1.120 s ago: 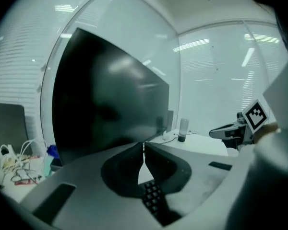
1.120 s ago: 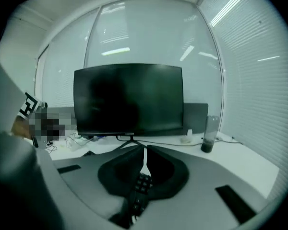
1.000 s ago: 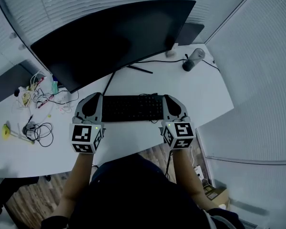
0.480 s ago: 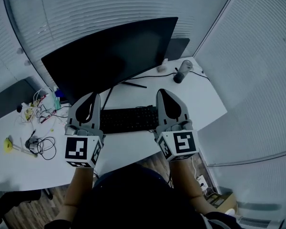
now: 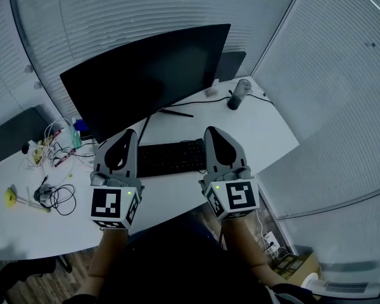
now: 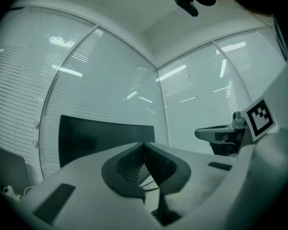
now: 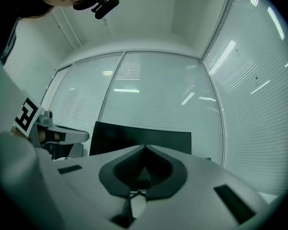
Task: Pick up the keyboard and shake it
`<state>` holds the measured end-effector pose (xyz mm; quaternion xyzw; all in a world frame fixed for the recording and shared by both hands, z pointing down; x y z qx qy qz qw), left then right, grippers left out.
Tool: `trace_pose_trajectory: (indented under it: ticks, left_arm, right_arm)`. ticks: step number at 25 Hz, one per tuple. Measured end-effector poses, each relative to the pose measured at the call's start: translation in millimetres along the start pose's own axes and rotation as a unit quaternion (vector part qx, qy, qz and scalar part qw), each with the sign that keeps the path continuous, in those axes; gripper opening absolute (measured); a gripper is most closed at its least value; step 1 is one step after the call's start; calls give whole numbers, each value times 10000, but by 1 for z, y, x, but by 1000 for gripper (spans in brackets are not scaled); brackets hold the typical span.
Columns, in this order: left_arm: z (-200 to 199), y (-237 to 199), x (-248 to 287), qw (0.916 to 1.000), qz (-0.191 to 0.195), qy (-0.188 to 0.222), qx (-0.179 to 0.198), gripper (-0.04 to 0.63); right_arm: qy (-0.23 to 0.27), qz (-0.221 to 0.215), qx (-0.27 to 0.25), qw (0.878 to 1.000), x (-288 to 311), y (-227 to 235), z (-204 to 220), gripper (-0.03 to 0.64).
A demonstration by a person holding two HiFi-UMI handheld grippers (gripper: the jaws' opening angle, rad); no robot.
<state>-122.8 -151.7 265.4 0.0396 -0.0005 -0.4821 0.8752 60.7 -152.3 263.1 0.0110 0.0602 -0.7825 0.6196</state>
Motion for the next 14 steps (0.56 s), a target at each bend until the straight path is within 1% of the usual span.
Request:
trace_pose_trajectory:
  ticks: [6, 14]
  left_arm:
    - [-3, 1, -7, 10000, 74, 13, -44, 23]
    - [-3, 4, -15, 9998, 121, 88, -108, 23]
  right_arm:
    - [-10, 136, 46, 9999, -9, 2, -4, 26]
    - [-45, 194, 49, 9998, -17, 0, -2, 26]
Point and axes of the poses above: the fingertips, and each gripper's own axes: x forward along the fingers, y to its right, z out of its underside, the point moved 2 cm from there along -x, backward along the fingers, and after that the axes turned 8 degrees about z, right-handed, at the moved point
